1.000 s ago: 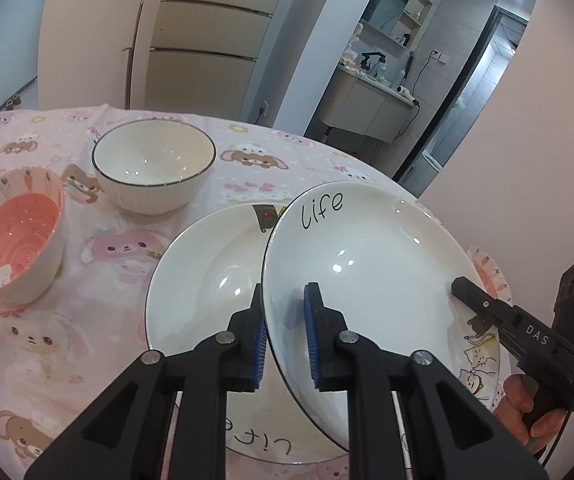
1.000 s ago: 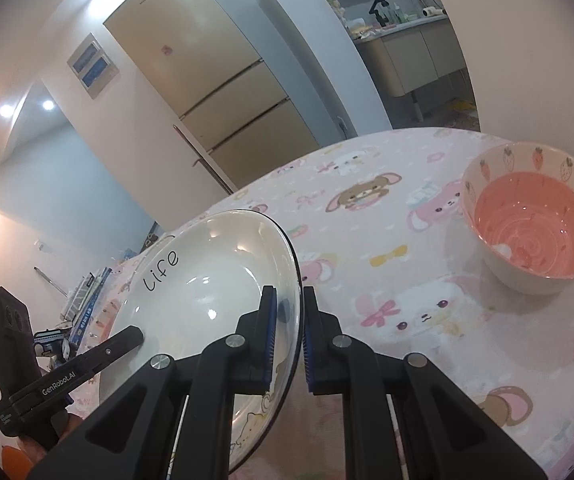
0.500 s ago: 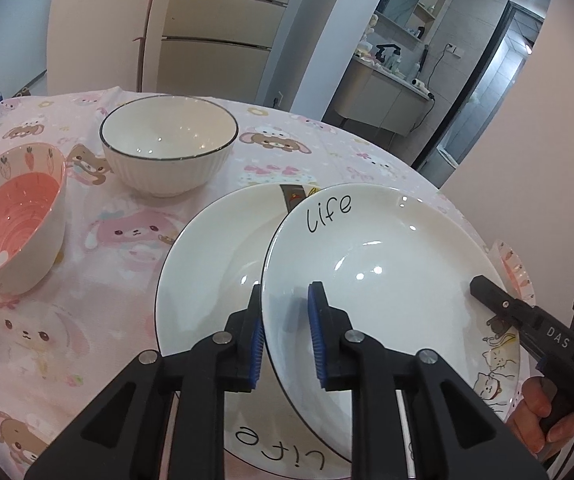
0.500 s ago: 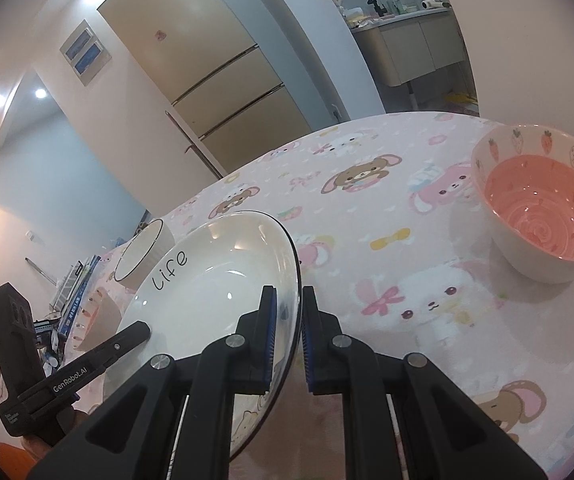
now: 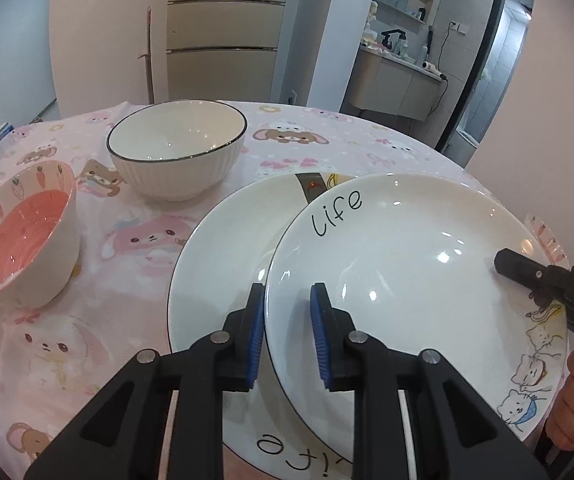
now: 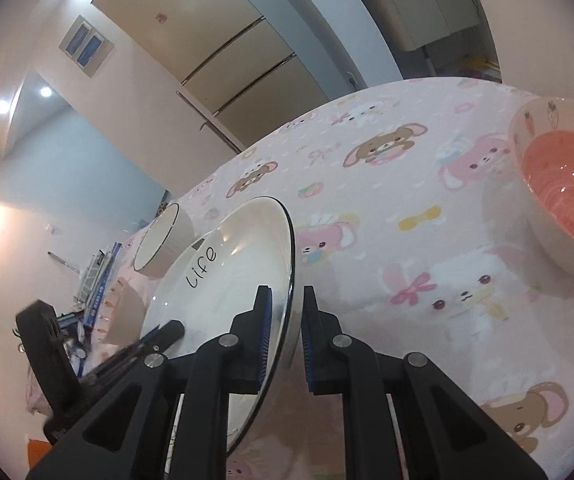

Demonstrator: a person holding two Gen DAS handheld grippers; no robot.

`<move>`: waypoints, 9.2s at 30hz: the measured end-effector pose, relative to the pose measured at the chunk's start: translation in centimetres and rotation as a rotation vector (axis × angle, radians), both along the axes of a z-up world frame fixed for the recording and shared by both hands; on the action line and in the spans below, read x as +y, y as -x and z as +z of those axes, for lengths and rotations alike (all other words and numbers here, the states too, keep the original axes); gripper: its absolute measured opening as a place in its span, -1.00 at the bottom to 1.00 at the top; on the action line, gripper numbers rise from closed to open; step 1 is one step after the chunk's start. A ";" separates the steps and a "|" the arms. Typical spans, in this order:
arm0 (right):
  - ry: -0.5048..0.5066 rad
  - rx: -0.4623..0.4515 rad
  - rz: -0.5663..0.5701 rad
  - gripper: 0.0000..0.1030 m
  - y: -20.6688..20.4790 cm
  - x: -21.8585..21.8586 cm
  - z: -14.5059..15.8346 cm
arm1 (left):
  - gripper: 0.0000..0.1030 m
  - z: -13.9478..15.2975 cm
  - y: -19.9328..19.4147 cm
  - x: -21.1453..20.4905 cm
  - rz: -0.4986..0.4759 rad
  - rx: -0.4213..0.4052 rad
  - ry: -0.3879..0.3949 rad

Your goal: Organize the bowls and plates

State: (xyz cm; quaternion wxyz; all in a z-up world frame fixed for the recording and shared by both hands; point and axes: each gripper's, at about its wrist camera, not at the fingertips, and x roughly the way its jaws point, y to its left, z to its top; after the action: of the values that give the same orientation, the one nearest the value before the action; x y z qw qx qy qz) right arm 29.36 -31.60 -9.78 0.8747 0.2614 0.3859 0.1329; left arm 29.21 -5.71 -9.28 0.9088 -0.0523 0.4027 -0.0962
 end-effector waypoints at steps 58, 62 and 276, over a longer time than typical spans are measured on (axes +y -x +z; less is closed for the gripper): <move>0.414 -0.153 -0.006 -0.65 3.5 6.1 6.9 | 0.09 9.0 5.8 5.5 0.073 -0.246 0.110; 0.438 -0.226 -0.012 -0.58 5.4 7.2 9.4 | 0.09 10.9 7.6 5.4 0.060 -0.310 0.039; 0.315 0.290 0.308 -0.51 -21.9 23.3 0.2 | -0.58 2.1 -18.0 13.8 0.029 0.418 0.087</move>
State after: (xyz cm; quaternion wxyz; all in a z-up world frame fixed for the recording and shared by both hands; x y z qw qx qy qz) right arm 51.24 -8.35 -9.59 0.8095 0.0765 0.5585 0.1639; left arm 47.24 8.12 -7.18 0.8036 -0.1160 0.5772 -0.0876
